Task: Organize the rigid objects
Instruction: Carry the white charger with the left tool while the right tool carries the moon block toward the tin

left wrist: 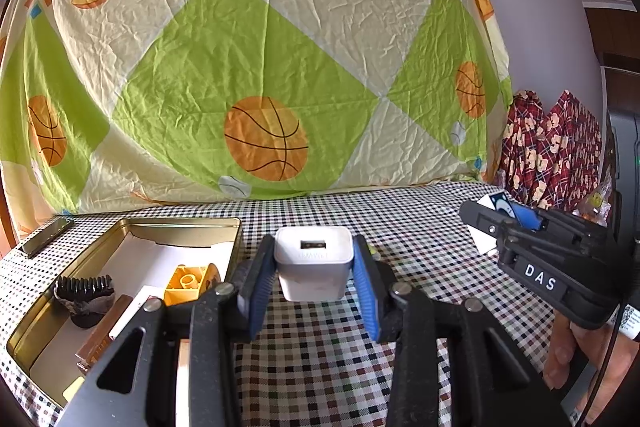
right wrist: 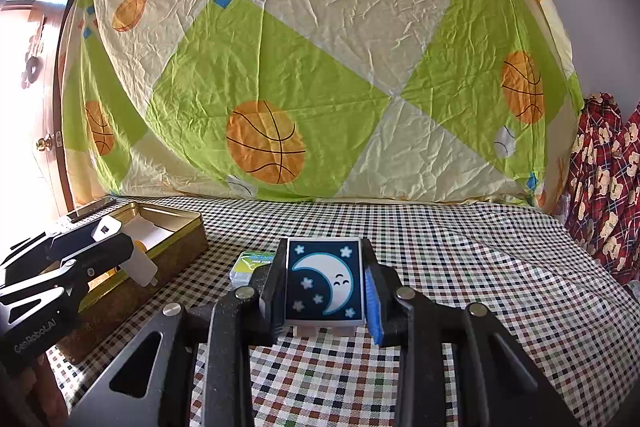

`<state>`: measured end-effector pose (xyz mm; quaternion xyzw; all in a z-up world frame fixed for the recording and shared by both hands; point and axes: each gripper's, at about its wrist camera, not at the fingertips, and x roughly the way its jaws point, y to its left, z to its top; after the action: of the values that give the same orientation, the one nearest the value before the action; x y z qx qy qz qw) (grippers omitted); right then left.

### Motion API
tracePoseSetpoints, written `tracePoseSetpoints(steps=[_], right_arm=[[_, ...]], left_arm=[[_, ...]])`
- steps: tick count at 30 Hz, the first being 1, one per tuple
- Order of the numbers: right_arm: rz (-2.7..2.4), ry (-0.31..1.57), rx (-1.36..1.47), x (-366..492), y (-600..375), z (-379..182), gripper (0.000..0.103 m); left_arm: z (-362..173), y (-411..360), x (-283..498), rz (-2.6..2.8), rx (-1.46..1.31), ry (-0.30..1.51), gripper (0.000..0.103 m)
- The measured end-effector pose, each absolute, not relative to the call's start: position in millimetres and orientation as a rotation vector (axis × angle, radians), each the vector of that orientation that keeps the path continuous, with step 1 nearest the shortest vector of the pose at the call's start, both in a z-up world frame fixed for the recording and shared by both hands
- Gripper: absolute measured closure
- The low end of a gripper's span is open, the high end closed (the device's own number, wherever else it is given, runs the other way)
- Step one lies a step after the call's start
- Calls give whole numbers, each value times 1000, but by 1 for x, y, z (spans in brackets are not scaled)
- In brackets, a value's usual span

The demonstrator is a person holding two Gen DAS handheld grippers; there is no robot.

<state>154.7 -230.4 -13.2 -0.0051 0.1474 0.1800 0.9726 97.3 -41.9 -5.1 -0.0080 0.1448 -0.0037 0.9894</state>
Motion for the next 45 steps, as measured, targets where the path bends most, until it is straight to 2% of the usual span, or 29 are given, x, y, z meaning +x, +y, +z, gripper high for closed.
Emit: tracePoseSetpoints(steps=[45], right_arm=[[551,295,-60,118,-147,-11,69]], left_arm=[[-6,6,67,35,-77,289,66]])
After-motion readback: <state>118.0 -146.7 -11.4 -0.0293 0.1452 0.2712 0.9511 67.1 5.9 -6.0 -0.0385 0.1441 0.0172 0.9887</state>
